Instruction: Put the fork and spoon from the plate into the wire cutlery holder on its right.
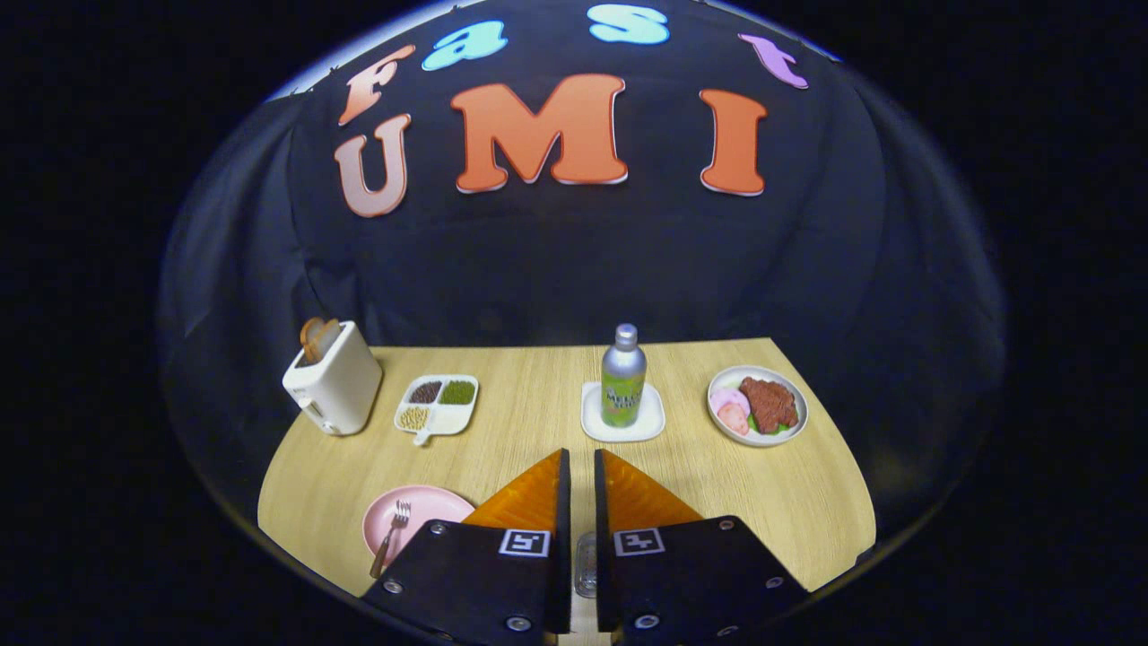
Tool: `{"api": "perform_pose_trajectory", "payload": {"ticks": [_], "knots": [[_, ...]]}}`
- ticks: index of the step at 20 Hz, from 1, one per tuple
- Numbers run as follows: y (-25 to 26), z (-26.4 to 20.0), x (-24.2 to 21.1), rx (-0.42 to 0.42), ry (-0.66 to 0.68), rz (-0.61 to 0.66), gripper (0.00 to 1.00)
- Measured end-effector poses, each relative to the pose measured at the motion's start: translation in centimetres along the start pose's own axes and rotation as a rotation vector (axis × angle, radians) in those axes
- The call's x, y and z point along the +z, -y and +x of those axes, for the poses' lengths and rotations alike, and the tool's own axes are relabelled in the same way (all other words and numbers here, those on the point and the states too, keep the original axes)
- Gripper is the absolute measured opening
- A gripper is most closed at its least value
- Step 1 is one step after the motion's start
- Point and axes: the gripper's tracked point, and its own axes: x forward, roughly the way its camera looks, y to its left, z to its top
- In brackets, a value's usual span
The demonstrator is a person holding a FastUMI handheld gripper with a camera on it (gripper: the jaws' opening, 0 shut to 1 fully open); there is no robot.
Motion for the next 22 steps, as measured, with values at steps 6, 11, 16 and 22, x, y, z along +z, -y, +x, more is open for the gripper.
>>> {"api": "perform_pose_trajectory", "payload": {"ticks": [6, 11, 16, 22], "knots": [[-2.3, -3.1, 6.4, -0.01, 0.255, 0.009, 0.26], [-4.2, -5.2, 8.5, -0.037, 0.352, -0.025, 0.61], [-9.3, -6.3, 7.6, 0.018, 0.378, -0.048, 0.79], [-15.9, -5.6, 4.4, 0.097, 0.327, -0.072, 0.87]]}}
